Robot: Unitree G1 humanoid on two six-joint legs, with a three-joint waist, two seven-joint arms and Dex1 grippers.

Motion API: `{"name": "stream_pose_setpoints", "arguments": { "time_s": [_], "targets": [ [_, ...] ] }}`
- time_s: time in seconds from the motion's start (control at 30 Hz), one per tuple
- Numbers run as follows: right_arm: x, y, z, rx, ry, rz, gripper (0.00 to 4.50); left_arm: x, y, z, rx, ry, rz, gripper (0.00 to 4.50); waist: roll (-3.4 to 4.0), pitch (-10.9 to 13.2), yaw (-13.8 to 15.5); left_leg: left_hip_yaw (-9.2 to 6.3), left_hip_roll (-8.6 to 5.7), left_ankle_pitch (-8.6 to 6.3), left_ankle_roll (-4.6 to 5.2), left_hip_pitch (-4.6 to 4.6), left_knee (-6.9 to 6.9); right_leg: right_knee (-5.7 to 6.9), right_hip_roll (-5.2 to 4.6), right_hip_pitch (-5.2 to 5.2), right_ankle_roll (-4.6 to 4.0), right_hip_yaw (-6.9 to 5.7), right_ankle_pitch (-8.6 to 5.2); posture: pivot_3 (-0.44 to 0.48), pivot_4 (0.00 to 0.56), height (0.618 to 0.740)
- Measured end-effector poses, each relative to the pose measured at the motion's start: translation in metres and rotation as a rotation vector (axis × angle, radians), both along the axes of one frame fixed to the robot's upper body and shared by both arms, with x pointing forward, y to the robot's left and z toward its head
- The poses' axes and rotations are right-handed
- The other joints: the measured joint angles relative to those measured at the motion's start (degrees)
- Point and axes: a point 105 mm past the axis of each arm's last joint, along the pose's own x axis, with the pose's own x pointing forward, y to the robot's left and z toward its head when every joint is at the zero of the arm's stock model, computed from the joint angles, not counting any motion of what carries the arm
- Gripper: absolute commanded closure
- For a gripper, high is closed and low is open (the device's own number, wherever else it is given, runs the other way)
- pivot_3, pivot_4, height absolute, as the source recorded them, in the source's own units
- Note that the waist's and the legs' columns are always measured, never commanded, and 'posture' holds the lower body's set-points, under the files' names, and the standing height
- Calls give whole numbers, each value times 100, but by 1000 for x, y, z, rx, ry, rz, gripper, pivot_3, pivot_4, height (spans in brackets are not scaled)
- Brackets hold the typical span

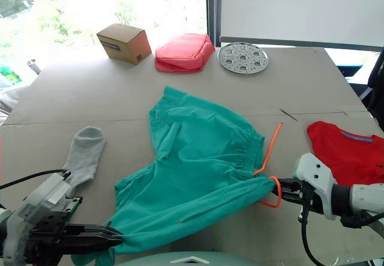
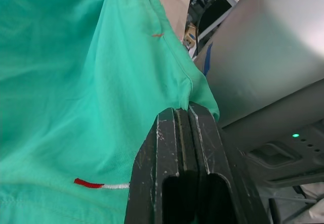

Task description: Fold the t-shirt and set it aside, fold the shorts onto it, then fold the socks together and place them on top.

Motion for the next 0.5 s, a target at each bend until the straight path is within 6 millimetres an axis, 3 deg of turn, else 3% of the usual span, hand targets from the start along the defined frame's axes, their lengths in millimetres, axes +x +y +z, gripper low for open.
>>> {"name": "stream_pose_setpoints", "arguments": {
  "time_s": [0.1, 0.23, 0.4, 0.5],
  "targets": [
    [4, 4, 1, 9, -19, 7, 4425, 9, 6, -7, 17, -15, 16, 4500, 4, 2, 11, -1, -1, 0, 0, -1, 0, 0, 0, 0, 0, -1, 0, 0, 150, 739],
    [11, 3, 4, 29, -30, -2, 4425, 45, 16, -9, 15, -93, 53, 4500, 3, 4, 56, -1, -1, -1, 1, -3, 1, 0, -2, 0, 0, -2, 0, 0, 150, 739],
    [11, 1, 0, 11, -19, -5, 4425, 66, 25, -16, 47, -150, 75, 4500, 2, 7, 56, 2, 1, -2, 3, -4, -1, -1, 0, -2, -1, -2, 0, 0, 150, 739],
    [19, 5, 8, 53, -54, -8, 4425, 102, 31, -5, 62, -294, 118, 4500, 5, 10, 101, -1, 3, 0, 2, -5, 6, 5, 3, -2, -1, -4, 1, 0, 150, 739]
  ]
}}
